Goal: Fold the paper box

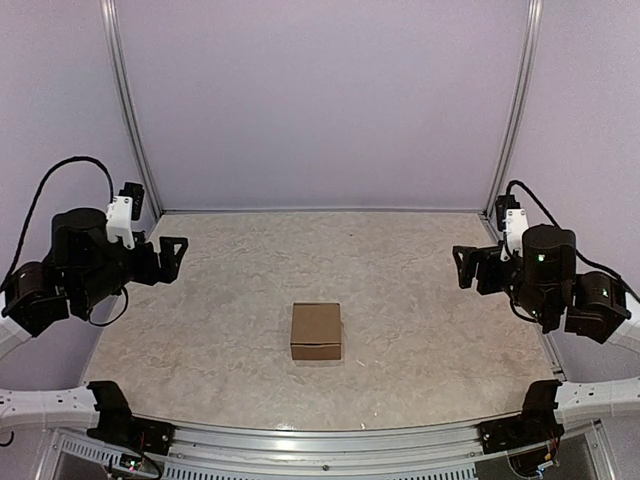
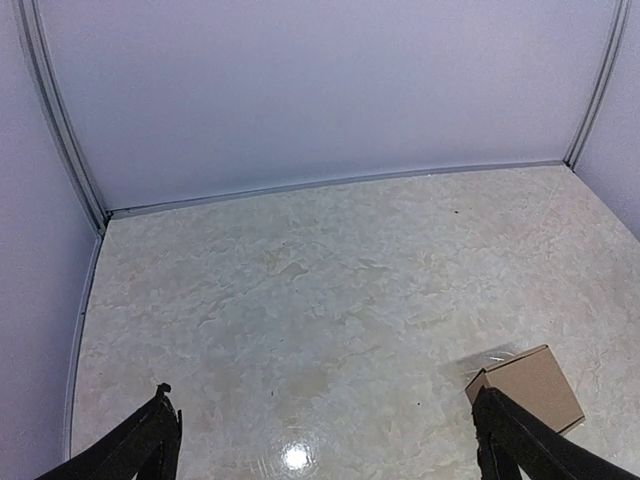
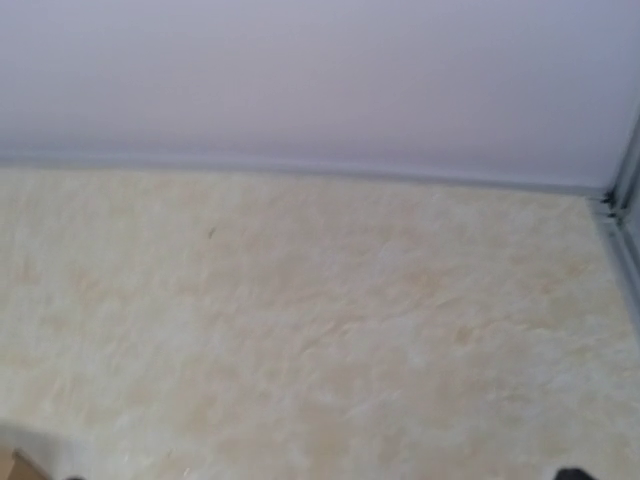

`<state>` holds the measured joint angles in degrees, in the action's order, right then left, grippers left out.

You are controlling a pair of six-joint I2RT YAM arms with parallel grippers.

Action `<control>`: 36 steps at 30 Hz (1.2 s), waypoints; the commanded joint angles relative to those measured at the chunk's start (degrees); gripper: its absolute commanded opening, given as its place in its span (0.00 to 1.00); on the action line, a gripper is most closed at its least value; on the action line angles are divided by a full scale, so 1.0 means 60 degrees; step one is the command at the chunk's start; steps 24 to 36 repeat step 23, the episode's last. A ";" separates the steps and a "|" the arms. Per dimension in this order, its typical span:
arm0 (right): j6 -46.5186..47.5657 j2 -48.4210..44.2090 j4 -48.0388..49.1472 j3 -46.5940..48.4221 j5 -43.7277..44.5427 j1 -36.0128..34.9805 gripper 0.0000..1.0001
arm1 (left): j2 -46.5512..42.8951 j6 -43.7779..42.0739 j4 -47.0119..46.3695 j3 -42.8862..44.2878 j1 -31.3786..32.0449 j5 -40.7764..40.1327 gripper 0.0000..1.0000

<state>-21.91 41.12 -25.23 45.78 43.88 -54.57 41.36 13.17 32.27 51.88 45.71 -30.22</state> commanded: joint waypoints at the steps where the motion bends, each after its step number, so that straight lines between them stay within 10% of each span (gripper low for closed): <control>1: -0.0077 0.0444 -0.0242 0.0309 -0.0743 0.0073 1.00 | -0.0229 0.0030 -0.0190 -0.0180 -0.0046 0.0132 0.99; 36: 0.0237 0.0409 0.0224 0.0261 -0.1158 0.0085 0.99 | -0.0581 0.0149 -0.0240 -0.0311 -0.0031 0.0066 0.99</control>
